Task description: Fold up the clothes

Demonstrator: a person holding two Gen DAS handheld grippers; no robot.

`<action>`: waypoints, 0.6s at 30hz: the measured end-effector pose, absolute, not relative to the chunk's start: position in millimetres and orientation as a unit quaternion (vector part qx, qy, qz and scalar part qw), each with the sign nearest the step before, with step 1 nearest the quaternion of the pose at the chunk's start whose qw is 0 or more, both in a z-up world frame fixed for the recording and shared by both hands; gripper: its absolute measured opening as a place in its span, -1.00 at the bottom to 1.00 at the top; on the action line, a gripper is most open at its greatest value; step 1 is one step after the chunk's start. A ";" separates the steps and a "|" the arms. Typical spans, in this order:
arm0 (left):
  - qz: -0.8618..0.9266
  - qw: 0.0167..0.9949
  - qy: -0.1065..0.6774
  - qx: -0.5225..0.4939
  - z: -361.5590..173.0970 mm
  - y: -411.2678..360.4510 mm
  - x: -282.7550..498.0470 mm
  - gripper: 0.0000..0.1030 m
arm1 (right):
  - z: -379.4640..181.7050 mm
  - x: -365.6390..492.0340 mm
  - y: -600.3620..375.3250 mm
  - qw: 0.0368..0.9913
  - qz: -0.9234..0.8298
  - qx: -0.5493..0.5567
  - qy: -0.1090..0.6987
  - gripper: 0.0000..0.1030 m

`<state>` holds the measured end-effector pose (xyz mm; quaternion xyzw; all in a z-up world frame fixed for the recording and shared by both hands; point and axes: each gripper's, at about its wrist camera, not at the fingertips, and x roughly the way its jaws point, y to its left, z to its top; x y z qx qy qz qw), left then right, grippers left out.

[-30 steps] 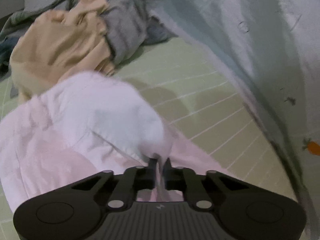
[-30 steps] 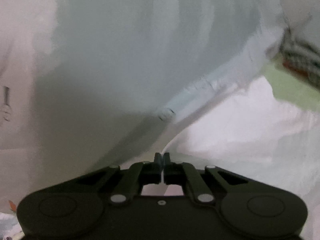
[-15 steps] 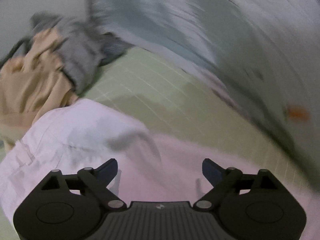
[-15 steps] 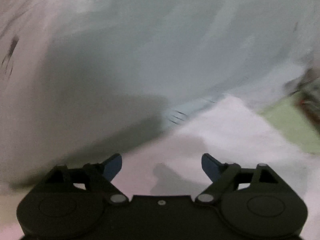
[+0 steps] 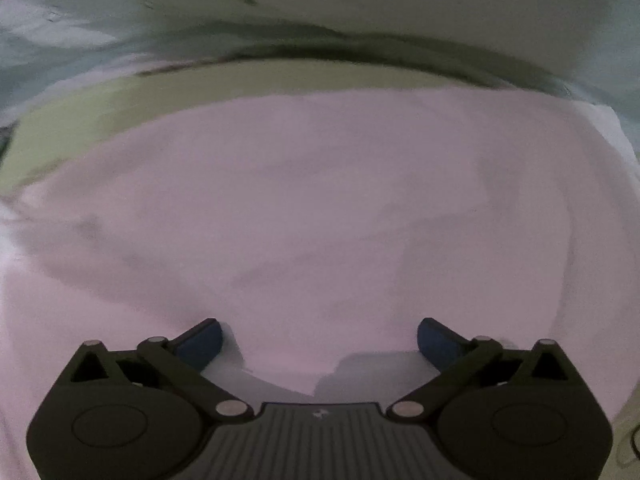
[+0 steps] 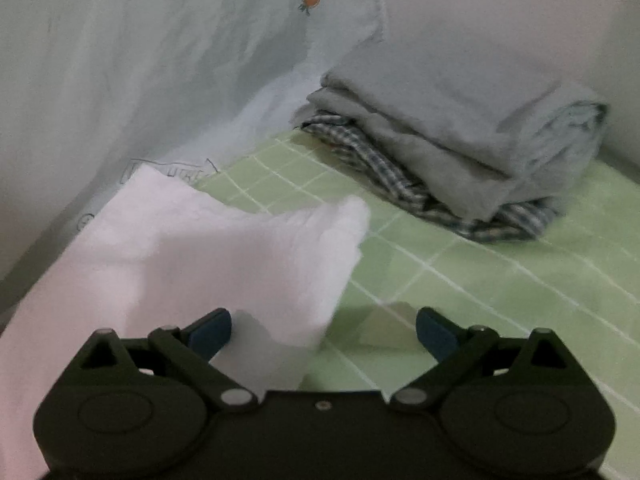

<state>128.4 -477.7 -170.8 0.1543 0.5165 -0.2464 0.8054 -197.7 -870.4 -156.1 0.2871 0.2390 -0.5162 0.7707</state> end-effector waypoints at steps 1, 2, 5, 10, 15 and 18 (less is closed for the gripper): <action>-0.241 0.807 0.513 0.167 -173.1 -485.0 125.4 1.00 | -157.6 -192.5 -877.4 0.774 -0.513 0.284 0.239 0.98; -0.233 0.809 0.509 0.180 -175.5 -492.7 122.2 1.00 | -158.5 -188.7 -881.5 0.778 -0.507 0.283 0.240 0.98; -0.209 0.818 0.514 0.153 -177.3 -494.1 121.0 1.00 | -162.7 -181.3 -886.5 0.794 -0.485 0.274 0.244 1.00; -0.200 0.820 0.515 0.151 -177.4 -499.2 118.7 1.00 | -169.9 -177.7 -891.2 0.812 -0.471 0.252 0.235 0.34; -0.186 0.801 0.543 0.169 -169.0 -513.8 113.6 1.00 | -171.2 -201.5 -894.7 0.822 -0.442 0.298 0.199 -0.51; -0.193 0.789 0.552 0.187 -164.1 -511.5 104.6 1.00 | -165.3 -220.5 -878.8 0.820 -0.457 0.285 0.196 -0.55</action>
